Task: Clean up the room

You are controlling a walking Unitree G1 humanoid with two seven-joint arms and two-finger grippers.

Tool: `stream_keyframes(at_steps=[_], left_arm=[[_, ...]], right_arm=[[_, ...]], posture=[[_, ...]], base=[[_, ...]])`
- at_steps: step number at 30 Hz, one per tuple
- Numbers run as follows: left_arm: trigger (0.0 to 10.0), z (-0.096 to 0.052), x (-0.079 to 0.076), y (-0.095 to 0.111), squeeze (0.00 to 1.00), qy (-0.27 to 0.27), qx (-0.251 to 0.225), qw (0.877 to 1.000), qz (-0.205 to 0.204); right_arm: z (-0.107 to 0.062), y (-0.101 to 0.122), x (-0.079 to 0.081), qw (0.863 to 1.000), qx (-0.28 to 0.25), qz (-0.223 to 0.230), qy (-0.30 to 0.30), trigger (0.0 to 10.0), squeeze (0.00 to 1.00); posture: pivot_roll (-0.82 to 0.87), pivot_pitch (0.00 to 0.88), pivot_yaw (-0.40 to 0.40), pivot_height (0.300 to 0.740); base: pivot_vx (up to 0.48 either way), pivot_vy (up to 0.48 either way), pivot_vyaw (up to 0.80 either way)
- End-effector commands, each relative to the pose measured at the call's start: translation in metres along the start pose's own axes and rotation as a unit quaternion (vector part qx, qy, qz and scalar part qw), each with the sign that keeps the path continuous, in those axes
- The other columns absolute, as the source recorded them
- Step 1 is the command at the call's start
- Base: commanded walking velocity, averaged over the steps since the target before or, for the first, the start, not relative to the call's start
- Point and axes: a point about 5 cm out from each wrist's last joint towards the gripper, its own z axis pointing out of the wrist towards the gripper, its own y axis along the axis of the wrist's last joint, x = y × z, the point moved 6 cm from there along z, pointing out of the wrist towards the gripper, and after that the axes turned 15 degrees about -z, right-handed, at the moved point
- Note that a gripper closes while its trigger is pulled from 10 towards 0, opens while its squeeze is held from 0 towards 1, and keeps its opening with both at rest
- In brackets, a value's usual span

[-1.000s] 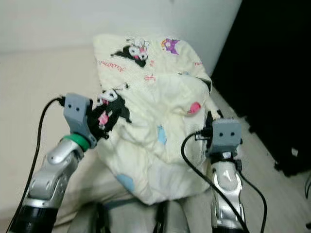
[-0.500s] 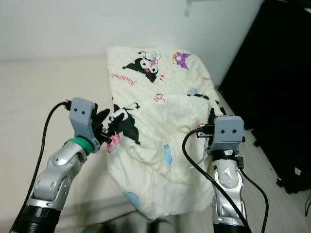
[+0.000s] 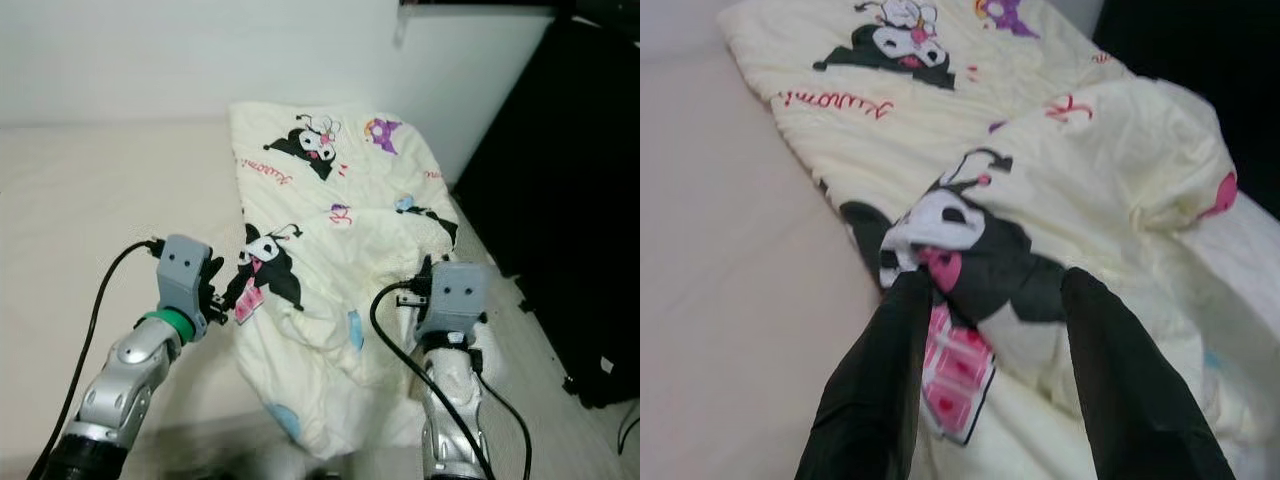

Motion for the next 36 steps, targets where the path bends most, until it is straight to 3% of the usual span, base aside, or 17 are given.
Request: stream_keyframes(at_steps=[1, 5, 36], left_arm=[[10.0, -0.003, 0.000, -0.011, 0.00, 0.000, 0.016, 1.000, 0.007], [10.0, -0.002, -0.001, -0.017, 0.00, -0.006, 0.022, 1.000, 0.014], [10.0, 0.001, 0.003, -0.009, 0.00, -0.004, 0.006, 1.000, 0.023]], right_arm=[[-0.002, 0.004, -0.003, 1.000, -0.014, 0.004, -0.012, 10.0, 0.16], [0.002, 0.015, 0.007, 0.999, -0.036, 0.012, 0.003, 10.0, 0.18], [0.009, 0.024, 0.011, 0.998, -0.054, 0.031, 0.006, 10.0, 0.18]], posture=[[-0.04, 0.075, 0.021, 0.740], [-0.04, 0.072, 0.031, 0.740], [-0.03, 0.076, 0.039, 0.740]], base=[[0.000, 0.000, 0.00], [-0.137, 0.000, 0.00], [-0.290, 0.000, 0.00]])
